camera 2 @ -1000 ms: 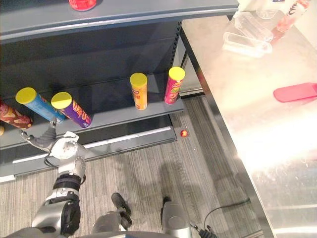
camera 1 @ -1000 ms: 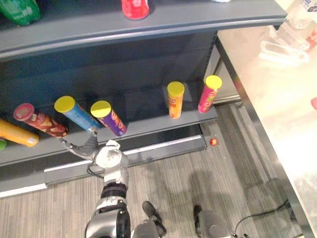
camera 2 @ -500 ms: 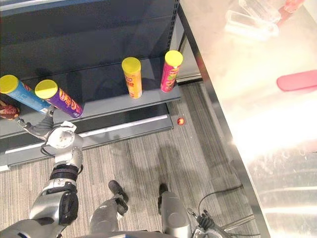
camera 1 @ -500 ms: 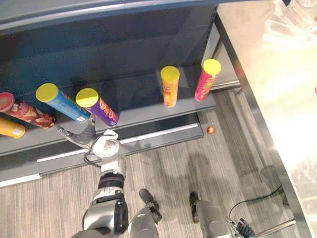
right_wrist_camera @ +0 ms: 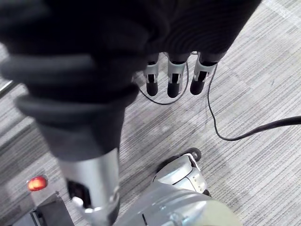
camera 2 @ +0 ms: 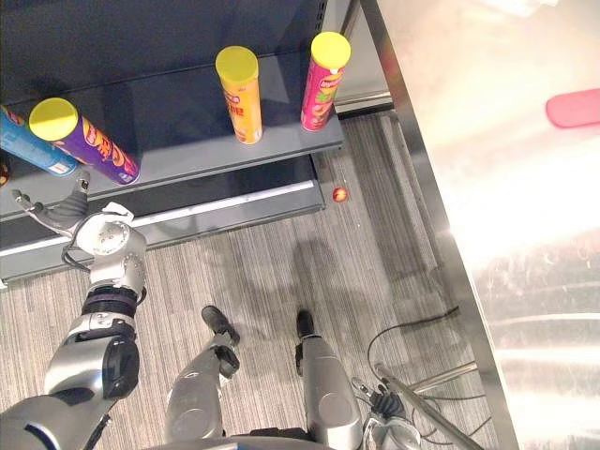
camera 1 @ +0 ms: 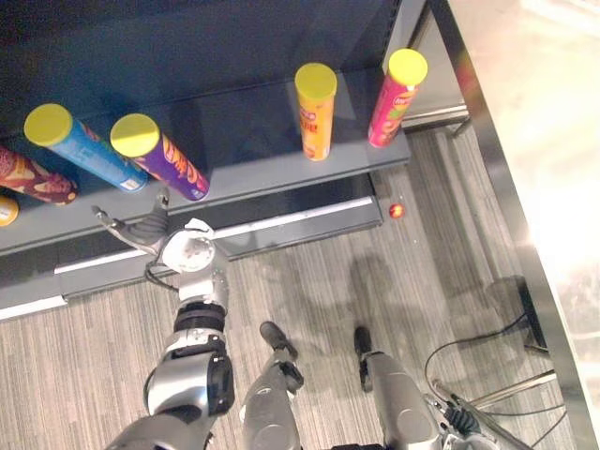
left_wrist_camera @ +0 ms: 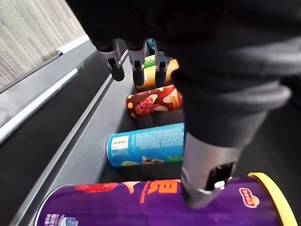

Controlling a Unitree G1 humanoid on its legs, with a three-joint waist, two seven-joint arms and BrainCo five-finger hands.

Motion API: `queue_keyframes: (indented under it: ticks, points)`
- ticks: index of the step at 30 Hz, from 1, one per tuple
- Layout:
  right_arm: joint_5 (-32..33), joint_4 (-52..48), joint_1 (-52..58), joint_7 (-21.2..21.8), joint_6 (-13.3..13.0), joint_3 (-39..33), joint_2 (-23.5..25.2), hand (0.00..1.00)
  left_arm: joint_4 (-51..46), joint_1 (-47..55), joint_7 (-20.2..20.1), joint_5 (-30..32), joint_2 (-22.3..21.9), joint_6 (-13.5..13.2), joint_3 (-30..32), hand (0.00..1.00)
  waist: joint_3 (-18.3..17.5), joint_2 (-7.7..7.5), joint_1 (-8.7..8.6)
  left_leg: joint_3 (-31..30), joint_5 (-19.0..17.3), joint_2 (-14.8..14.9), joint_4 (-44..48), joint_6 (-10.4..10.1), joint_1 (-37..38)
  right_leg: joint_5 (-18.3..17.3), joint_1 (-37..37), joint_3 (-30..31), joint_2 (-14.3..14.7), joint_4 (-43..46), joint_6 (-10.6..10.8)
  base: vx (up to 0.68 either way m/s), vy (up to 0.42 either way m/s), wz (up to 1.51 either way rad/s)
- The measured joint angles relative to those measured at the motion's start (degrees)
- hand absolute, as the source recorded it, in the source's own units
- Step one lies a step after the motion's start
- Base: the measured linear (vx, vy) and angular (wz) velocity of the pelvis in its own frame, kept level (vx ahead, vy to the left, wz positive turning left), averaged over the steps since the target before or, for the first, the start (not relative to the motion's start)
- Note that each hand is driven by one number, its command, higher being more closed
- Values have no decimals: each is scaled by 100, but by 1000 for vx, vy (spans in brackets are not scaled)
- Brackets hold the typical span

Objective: Put the gum and the chips on the shelf.

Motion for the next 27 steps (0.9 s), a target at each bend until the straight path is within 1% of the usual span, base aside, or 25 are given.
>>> queue_keyframes:
  ticks: [5, 6, 7, 8, 9, 10, 12, 14, 15, 18, 19, 21, 24, 27]
  points:
    - [175, -114, -10, 20, -9, 177, -76, 0, -3, -109, 1, 1, 244, 55, 9, 0, 127, -28, -19, 43, 25, 44, -96, -36, -271, 25, -196, 7, 37, -174, 15, -75, -73, 5]
    - [176, -155, -11, 19, -17, 185, -75, 0, -6, -166, 1, 1, 257, 83, 12, 0, 142, -54, -26, 91, 30, 54, -90, -36, -354, 61, -250, 4, 32, -281, -38, -60, -58, 2]
    - [198, -218, -21, 22, -42, 221, -79, 0, -21, -232, 1, 8, 290, 123, 23, 0, 164, -77, -21, 178, 34, 202, 245, -5, -546, 61, -286, -9, 41, -436, -44, -63, -56, -8]
    - [209, -234, -70, 30, -53, 228, -94, 0, -20, -240, 0, 18, 308, 131, 56, 0, 207, -41, -19, 202, 38, 308, 367, -1, -636, 75, -288, -20, 74, -478, -60, -74, -22, -12]
    - [233, -257, -151, 36, -49, 247, -94, 0, -20, -274, -4, 22, 314, 182, 89, 0, 294, -70, -95, 208, 50, 317, 418, 14, -675, 79, -312, -25, 67, -453, -64, -74, 16, -1]
    - [258, -267, -170, 34, -53, 261, -64, 0, -20, -346, -11, 25, 315, 228, 88, 0, 330, -138, -138, 236, 50, 282, 400, 14, -717, 89, -373, -30, 28, -434, -47, -76, 42, 6]
    - [267, -287, -169, 34, -51, 299, -57, 0, -21, -446, -20, 25, 324, 243, 88, 0, 356, -183, -131, 263, 50, 271, 408, 14, -799, 100, -459, -33, 6, -409, -29, -42, 30, 7]
    - [289, -331, -170, 44, -47, 308, -60, 0, -30, -521, -25, 27, 450, 246, 85, 0, 391, -224, -130, 270, 52, 268, 449, 17, -933, 101, -598, -53, -15, -354, -23, -12, -2, 5]
    - [400, -339, -166, 44, -44, 327, -60, 0, -62, -526, -26, 27, 543, 258, 87, 0, 425, -249, -133, 270, 53, 281, 476, 20, -976, 102, -641, -55, -12, -333, -21, 0, 0, 0]
    - [544, -473, -148, 57, -52, 346, -76, 0, -242, -560, -39, 33, 651, 288, 115, 0, 452, -249, -125, 211, -1, 401, 729, 98, -1204, 87, -793, -109, 33, -226, -6, 26, -35, 1]
    - [657, -541, -157, 79, -69, 346, -75, 0, -242, -591, -60, 37, 655, 291, 115, 0, 454, -250, -127, 189, -18, 431, 810, 123, -1270, 62, -841, -122, 38, -157, -10, 40, -44, 4]
    - [717, -743, -169, 189, -191, 346, -73, 0, -243, -671, -116, 41, 656, 307, 107, 0, 498, -265, -136, 156, -87, 484, 995, 193, -1355, -25, -931, -139, 36, 35, 7, 25, -33, 4]
    - [872, -1119, -222, 262, -284, 363, -6, 0, -248, -726, -127, 68, 678, 381, 109, 0, 515, -285, -140, 54, -221, 592, 1281, 212, -1600, -99, -1129, -185, 61, 245, -9, 7, -46, 2]
    - [881, -1167, -368, 276, -380, 364, 126, 0, -249, -725, -129, 69, 678, 420, 107, 0, 517, -289, -137, 49, -233, 611, 1305, 230, -1706, -104, -1224, -218, 62, 273, -17, 11, -52, 4]
